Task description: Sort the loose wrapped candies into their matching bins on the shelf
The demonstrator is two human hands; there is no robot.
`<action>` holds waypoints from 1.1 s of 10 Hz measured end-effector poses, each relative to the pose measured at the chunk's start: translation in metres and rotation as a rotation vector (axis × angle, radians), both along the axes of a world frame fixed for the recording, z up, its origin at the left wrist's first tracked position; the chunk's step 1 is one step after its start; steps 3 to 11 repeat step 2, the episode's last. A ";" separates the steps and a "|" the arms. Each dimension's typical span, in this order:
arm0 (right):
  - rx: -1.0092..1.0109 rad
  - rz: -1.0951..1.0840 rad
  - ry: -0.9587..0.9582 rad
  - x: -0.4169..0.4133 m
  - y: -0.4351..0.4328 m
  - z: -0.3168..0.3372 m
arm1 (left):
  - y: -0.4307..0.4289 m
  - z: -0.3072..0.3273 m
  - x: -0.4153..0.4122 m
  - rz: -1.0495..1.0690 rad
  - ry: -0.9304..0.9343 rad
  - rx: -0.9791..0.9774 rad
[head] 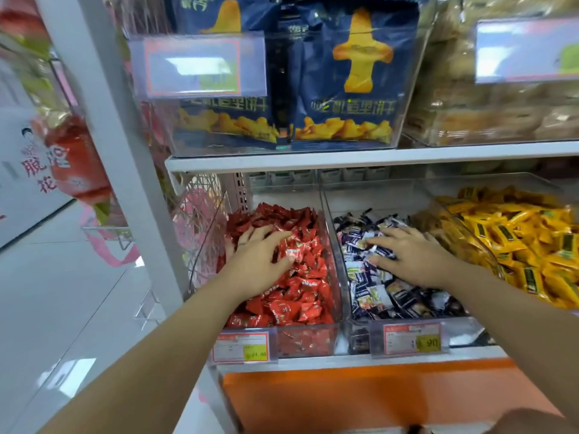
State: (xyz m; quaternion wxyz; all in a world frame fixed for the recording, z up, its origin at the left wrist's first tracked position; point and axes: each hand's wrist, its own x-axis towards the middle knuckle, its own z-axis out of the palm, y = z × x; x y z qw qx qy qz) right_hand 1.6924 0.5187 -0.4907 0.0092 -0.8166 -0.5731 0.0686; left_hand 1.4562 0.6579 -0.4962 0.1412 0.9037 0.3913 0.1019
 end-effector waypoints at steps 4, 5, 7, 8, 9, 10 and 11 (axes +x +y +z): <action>0.274 0.055 0.052 -0.008 -0.020 0.021 | -0.016 0.000 -0.015 -0.042 -0.181 0.026; 0.274 0.055 0.052 -0.008 -0.020 0.021 | -0.016 0.000 -0.015 -0.042 -0.181 0.026; 0.274 0.055 0.052 -0.008 -0.020 0.021 | -0.016 0.000 -0.015 -0.042 -0.181 0.026; 0.274 0.055 0.052 -0.008 -0.020 0.021 | -0.016 0.000 -0.015 -0.042 -0.181 0.026; 0.274 0.055 0.052 -0.008 -0.020 0.021 | -0.016 0.000 -0.015 -0.042 -0.181 0.026; 0.274 0.055 0.052 -0.008 -0.020 0.021 | -0.016 0.000 -0.015 -0.042 -0.181 0.026; 0.274 0.055 0.052 -0.008 -0.020 0.021 | -0.016 0.000 -0.015 -0.042 -0.181 0.026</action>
